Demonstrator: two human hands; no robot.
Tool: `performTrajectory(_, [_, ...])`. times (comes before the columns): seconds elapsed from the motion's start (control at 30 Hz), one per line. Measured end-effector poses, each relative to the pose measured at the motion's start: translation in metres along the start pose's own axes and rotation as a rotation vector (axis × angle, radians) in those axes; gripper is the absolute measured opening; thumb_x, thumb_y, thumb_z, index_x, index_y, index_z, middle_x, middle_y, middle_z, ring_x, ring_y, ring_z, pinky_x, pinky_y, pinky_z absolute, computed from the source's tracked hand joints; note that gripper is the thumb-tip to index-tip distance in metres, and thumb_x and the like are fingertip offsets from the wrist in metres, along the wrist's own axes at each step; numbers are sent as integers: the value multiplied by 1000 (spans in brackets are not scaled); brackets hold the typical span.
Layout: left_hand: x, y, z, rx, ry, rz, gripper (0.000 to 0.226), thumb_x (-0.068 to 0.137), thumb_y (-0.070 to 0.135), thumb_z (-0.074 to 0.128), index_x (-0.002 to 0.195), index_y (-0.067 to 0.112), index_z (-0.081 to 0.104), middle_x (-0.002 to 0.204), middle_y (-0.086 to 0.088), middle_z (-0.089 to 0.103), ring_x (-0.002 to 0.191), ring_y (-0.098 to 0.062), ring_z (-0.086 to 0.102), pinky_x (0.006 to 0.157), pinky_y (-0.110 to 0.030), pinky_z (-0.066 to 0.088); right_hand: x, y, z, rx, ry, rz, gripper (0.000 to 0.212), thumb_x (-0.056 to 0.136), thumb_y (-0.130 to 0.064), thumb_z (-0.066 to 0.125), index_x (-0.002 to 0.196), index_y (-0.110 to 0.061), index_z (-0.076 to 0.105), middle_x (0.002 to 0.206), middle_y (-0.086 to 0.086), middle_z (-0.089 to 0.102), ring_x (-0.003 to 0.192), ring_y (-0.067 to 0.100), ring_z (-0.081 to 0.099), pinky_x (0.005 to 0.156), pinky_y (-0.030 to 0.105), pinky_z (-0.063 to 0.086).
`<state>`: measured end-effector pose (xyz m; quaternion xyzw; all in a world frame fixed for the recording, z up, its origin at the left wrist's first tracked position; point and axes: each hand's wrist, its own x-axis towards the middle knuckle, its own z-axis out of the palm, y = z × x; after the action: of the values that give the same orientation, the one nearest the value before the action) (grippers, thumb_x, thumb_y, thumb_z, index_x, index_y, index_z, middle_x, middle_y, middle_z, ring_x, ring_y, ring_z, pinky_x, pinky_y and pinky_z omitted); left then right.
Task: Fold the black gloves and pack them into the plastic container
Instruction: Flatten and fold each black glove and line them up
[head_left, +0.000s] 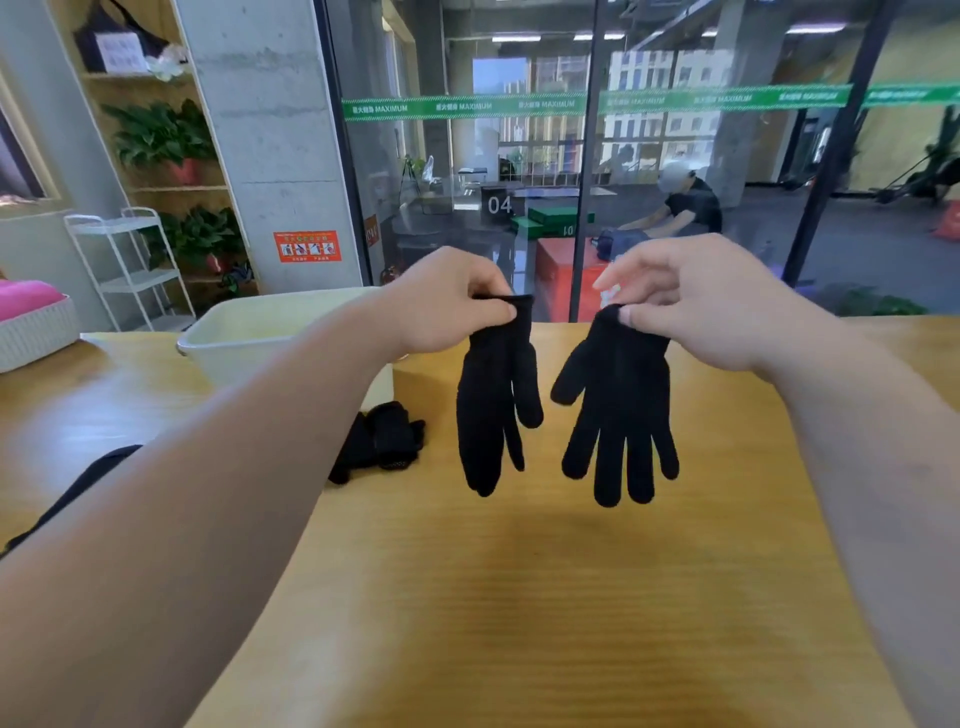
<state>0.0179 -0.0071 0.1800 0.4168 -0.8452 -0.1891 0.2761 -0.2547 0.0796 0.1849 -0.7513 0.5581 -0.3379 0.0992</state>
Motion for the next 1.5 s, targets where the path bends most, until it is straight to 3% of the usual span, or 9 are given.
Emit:
performTrajectory(0.2, [12, -15, 10, 166, 92, -62, 10, 101, 30, 72, 107, 27, 80, 100, 12, 75, 96, -8, 70, 94, -37, 60, 27, 14, 20, -118, 89, 72, 27, 100, -12, 72, 111, -36, 73, 103, -17, 74, 99, 5, 68, 98, 40, 57])
performTrajectory(0.4, [-2, -8, 30, 263, 511, 162, 18, 104, 32, 67, 119, 32, 77, 111, 14, 75, 100, -8, 67, 90, -29, 53, 20, 21, 38, -75, 472, -131, 26, 100, -5, 67, 115, -25, 75, 108, -15, 74, 103, 0, 67, 101, 24, 53])
performTrajectory(0.67, [-80, -73, 135, 368, -79, 128, 31, 98, 58, 61, 121, 40, 72, 120, 19, 68, 110, -8, 64, 94, -41, 58, -74, 84, 138, -223, -237, -64, 31, 93, -12, 68, 114, -34, 76, 108, -21, 72, 104, 0, 66, 99, 32, 53])
performTrajectory(0.77, [-94, -77, 147, 357, -106, 86, 51, 95, 78, 48, 121, 40, 70, 121, 20, 65, 114, -5, 60, 95, -38, 57, -88, 91, 150, -162, -125, -56, 25, 97, -18, 61, 112, -30, 77, 111, -19, 70, 108, 3, 62, 101, 33, 50])
performTrajectory(0.87, [-94, -69, 151, 337, -16, 63, 48, 103, 70, 45, 130, 38, 68, 135, 16, 62, 129, -9, 55, 104, -39, 53, -83, 90, 158, -160, -21, -12, 26, 104, -19, 59, 123, -25, 75, 127, -13, 67, 122, 7, 58, 109, 36, 46])
performTrajectory(1.03, [-97, -67, 168, 427, -328, -44, 84, 104, 75, 24, 171, 26, 16, 180, 1, 3, 165, -17, -3, 134, -45, 7, -87, 84, 171, -395, -332, 128, 61, 110, -58, 33, 165, -33, 33, 175, -7, 22, 162, 18, 15, 131, 41, 20])
performTrajectory(1.23, [-96, -65, 154, 183, -210, -58, 62, 111, 60, 32, 158, 25, 49, 170, 1, 37, 160, -19, 26, 129, -36, 22, -91, 71, 156, -400, -119, 125, 40, 111, -46, 38, 143, -37, 61, 149, -14, 55, 138, 17, 46, 109, 39, 45])
performTrajectory(1.37, [-74, -67, 173, 353, -249, -180, 67, 113, 56, 27, 170, 23, 20, 179, -7, 6, 166, -26, 0, 133, -49, 8, -67, 80, 172, -475, -303, 255, 63, 109, -62, 26, 167, -37, 26, 177, -2, 13, 164, 25, 7, 130, 47, 18])
performTrajectory(1.5, [-66, -75, 191, 510, -328, -197, 78, 104, 75, 9, 171, 35, 2, 179, 0, -11, 165, -24, -14, 133, -50, -2, -60, 91, 186, -494, -396, 317, 72, 103, -74, 8, 168, -45, 2, 178, -3, -12, 164, 24, -13, 132, 50, -1])
